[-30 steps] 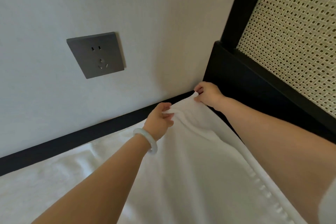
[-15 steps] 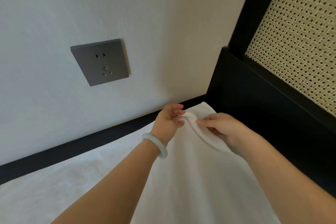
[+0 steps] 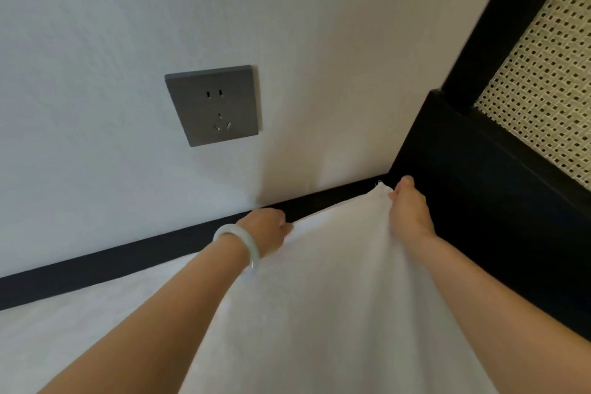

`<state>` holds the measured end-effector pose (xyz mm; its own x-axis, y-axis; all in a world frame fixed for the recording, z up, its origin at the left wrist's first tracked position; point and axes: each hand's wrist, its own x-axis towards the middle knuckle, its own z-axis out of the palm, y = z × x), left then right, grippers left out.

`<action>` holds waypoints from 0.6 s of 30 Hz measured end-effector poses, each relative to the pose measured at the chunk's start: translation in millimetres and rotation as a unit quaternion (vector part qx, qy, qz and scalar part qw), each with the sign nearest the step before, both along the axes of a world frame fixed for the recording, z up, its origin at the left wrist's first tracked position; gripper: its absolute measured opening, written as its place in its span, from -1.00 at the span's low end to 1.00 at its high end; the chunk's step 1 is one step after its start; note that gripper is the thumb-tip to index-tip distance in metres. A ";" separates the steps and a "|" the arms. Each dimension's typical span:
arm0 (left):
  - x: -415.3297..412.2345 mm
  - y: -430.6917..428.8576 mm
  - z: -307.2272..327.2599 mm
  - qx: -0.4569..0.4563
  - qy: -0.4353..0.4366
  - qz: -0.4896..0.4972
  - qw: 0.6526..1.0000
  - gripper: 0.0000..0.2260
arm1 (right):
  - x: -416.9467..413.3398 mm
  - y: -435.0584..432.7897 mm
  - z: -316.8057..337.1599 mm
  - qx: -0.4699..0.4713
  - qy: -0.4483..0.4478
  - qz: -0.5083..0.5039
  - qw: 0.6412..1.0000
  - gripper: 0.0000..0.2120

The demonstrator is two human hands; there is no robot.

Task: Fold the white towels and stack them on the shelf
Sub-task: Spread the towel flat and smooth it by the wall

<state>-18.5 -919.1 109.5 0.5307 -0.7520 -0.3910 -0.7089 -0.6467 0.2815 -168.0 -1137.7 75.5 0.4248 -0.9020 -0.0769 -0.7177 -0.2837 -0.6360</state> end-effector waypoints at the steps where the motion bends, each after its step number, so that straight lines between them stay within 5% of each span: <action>1: 5.3 7.0 0.8 0.004 -0.010 -0.005 1.000 -0.82 | -1.3 1.4 -3.4 -0.010 -0.007 0.000 1.000 -0.91; 5: 23.8 43.4 -3.7 -0.021 -0.024 0.015 0.999 -0.89 | -9.8 2.1 -16.0 -0.038 -0.045 0.026 0.998 -0.95; 12: 33.6 82.7 -0.1 0.093 -0.059 0.010 0.994 -0.87 | -9.6 3.3 -19.6 -0.080 -0.035 0.076 0.993 -0.94; 18: 41.8 106.5 -5.0 -0.102 0.005 0.148 0.984 -0.89 | -2.2 -6.1 -12.6 -0.109 -0.003 0.050 0.993 -0.88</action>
<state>23.3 -812.5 104.5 0.7356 -0.6278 -0.2544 -0.4941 -0.7543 0.4324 -170.2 -1143.8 62.9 0.5134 -0.8500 0.1185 -0.6750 -0.4852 -0.5558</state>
